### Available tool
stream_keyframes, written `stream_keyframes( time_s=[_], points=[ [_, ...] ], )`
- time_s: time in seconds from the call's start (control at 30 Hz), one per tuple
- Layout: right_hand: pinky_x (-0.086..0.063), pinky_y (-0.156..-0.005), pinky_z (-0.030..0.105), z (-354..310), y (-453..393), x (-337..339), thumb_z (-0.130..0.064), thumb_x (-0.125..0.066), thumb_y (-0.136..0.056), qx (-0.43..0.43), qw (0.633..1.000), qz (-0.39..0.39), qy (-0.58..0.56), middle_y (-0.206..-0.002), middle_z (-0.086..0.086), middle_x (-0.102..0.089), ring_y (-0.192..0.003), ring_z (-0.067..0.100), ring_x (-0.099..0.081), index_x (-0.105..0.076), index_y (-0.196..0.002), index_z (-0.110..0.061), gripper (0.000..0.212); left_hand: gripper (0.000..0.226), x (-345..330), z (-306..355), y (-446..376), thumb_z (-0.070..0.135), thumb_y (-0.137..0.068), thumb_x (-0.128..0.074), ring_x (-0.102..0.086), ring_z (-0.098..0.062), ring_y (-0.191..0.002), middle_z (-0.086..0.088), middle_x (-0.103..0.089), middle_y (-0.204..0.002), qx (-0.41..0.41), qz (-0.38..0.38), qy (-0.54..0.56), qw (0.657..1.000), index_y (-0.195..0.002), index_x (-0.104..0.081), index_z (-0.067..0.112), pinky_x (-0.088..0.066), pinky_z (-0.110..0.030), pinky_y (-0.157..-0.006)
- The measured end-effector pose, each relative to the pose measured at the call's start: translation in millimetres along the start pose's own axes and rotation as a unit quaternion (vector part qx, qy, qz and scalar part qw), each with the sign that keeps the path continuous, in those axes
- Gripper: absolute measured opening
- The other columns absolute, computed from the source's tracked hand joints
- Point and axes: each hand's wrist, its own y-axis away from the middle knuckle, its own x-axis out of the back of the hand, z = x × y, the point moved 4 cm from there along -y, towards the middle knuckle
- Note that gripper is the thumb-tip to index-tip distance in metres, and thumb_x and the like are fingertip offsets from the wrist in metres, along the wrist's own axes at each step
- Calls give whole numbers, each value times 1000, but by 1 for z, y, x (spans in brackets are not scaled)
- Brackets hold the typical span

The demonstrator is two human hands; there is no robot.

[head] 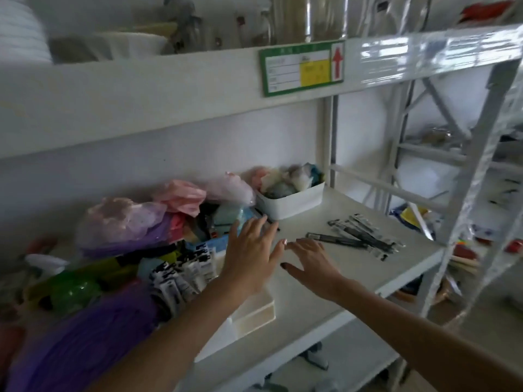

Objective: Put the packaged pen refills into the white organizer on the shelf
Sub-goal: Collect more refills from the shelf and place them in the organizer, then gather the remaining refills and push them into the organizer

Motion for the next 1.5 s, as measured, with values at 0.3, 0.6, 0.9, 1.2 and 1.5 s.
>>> stream_keyframes(
  time_s=[0.3, 0.6, 0.9, 1.2, 1.5],
  points=[
    [-24, -109, 40, 143, 6, 64, -37, -51, -88, -52, 995, -54, 72, -137, 9, -49, -130, 27, -34, -44, -129, -20, 44, 44, -102, 112, -90, 41, -95, -34, -48, -30, -124, -9, -54, -134, 80, -129, 104, 983, -130, -51, 20, -41, -43, -104],
    [-42, -95, 39, 276, -24, 54, -20, -50, -89, -189, 971, -146, -26, -127, 18, -55, -116, 34, -49, -48, -125, -10, 37, 56, -208, 158, -141, 44, -98, -29, -31, -36, -138, -23, -29, -151, 254, -325, 155, 898, -149, -12, 27, -30, -37, -113],
    [-41, -75, 29, 339, -84, 14, -29, -52, -89, -271, 940, -185, -89, -115, 18, -61, -105, 30, -58, -54, -110, 2, 38, 69, -249, 167, -212, 56, -86, -48, -34, -40, -129, -23, -30, -145, 434, -193, 186, 860, -136, -40, 10, -36, -47, -108],
    [-45, -58, 25, 339, -116, -9, -9, -48, -86, -305, 880, -235, -279, -62, 1, -49, -55, 15, -49, -42, -56, -19, 32, 65, -253, 189, -241, 22, -86, -61, -52, -35, -122, -23, -53, -132, 487, -104, 317, 807, -139, -30, 0, -43, -37, -99],
    [-47, -88, 36, 303, -139, 2, -24, -50, -91, -184, 915, -172, -316, -122, 20, -55, -107, 32, -55, -51, -119, -3, 35, 24, -234, 148, -224, 17, -88, -58, -67, -28, -90, -18, -70, -103, 602, 46, 459, 652, -101, -67, 0, -51, -27, -73]
  ],
)
